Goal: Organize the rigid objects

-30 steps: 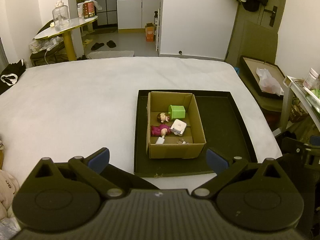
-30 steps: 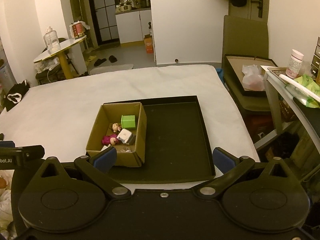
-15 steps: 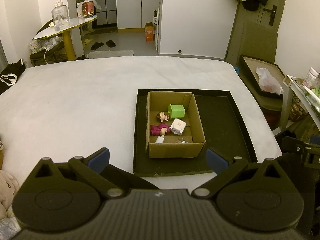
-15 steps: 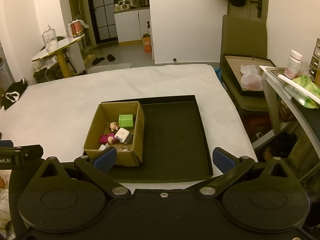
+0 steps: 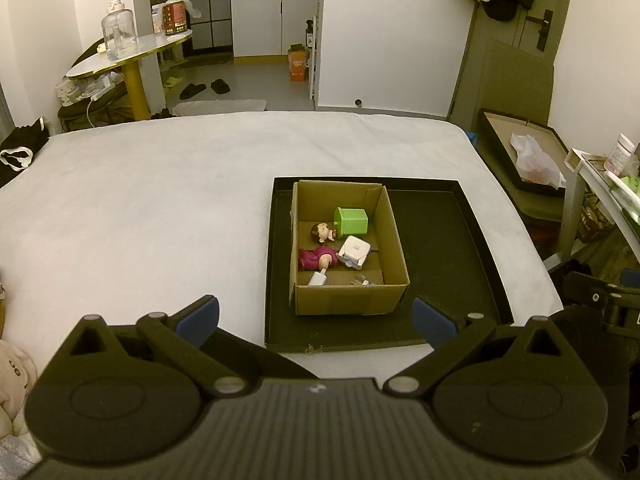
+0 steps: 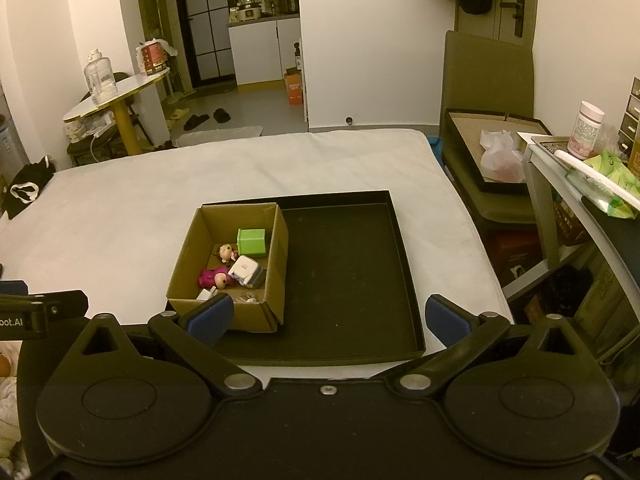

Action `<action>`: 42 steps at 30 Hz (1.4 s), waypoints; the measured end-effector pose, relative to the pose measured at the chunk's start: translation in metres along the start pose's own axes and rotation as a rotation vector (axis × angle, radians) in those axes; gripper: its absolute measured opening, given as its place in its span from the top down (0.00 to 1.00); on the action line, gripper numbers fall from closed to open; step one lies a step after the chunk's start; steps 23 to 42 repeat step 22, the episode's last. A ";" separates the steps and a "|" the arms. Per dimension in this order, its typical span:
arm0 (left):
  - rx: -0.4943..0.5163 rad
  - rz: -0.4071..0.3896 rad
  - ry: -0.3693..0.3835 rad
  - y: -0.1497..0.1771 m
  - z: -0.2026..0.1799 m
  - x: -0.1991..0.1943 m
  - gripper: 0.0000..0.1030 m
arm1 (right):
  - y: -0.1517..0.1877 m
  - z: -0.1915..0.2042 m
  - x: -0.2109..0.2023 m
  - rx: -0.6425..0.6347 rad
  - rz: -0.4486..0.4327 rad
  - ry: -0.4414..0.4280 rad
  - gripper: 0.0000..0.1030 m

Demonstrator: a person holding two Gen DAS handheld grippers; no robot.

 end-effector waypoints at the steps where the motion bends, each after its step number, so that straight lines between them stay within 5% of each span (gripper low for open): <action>1: 0.000 0.000 0.000 0.000 0.000 0.000 0.01 | 0.000 0.000 0.000 0.000 0.000 0.001 0.00; 42: -0.013 -0.018 -0.017 0.002 0.005 0.004 0.01 | 0.008 -0.004 0.012 0.009 0.026 -0.003 0.00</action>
Point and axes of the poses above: each gripper's, at about its wrist camera, not at the fingertips, and x roughly the way its jaws point, z to its left, y to its underside, the point moved 9 cm from there along x, roughly the way its jaws point, and after that the axes turned 14 degrees about y, right-handed, at the moved point
